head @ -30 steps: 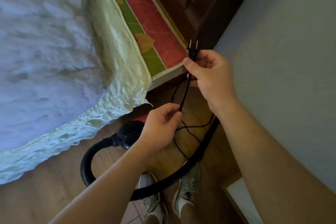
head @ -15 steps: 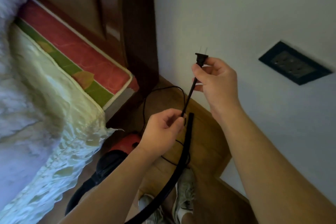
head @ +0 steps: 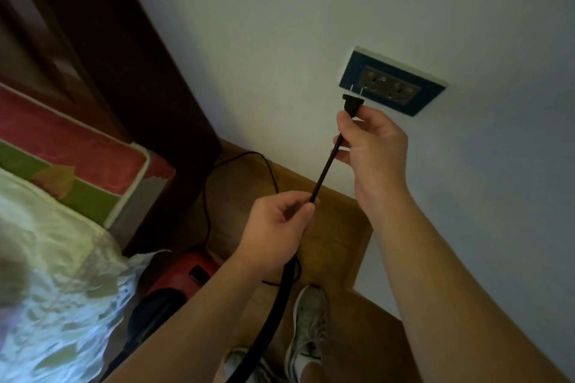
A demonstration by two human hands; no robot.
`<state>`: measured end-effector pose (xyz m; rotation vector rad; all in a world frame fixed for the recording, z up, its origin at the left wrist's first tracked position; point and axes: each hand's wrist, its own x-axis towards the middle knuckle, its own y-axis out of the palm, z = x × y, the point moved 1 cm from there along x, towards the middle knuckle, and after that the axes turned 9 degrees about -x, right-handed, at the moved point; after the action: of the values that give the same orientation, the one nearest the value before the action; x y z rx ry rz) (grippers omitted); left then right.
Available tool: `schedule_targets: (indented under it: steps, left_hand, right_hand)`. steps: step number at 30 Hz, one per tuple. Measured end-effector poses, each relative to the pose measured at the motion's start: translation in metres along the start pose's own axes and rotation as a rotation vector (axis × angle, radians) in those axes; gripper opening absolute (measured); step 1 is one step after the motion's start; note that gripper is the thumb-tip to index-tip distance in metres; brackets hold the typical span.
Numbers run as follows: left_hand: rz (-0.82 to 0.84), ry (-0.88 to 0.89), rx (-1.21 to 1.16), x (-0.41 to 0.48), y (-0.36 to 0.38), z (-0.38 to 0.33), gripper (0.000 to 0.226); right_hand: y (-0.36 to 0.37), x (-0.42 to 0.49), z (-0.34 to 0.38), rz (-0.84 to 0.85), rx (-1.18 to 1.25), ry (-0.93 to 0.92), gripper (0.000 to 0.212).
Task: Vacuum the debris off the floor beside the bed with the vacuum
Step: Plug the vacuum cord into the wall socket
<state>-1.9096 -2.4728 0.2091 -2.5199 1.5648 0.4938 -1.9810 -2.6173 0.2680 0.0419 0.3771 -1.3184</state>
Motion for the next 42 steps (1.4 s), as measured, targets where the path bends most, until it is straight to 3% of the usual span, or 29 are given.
schedule_targets:
  steps: [15, 21, 28, 33, 42]
  left_hand:
    - [0.077, 0.017, -0.031, 0.005, 0.050, -0.012, 0.023]
    - [0.067, 0.024, -0.067, 0.002, 0.053, -0.013, 0.024]
    - [0.011, 0.057, -0.118, 0.002, 0.052, -0.017, 0.028]
    - [0.001, 0.079, -0.133, 0.006, 0.052, -0.021, 0.028]
    - [0.013, 0.091, -0.146, 0.023, 0.053, -0.029, 0.028]
  right_hand:
    - [-0.050, 0.010, -0.001, -0.130, 0.043, 0.063, 0.013]
    - [-0.048, 0.011, 0.005, -0.127, 0.048, 0.057, 0.004]
    - [-0.041, 0.014, 0.010, -0.152, 0.136, 0.103, 0.012]
    - [-0.039, 0.017, 0.013, -0.164, 0.232, 0.147, 0.005]
    - [-0.037, 0.032, 0.018, -0.197, 0.217, 0.160, 0.013]
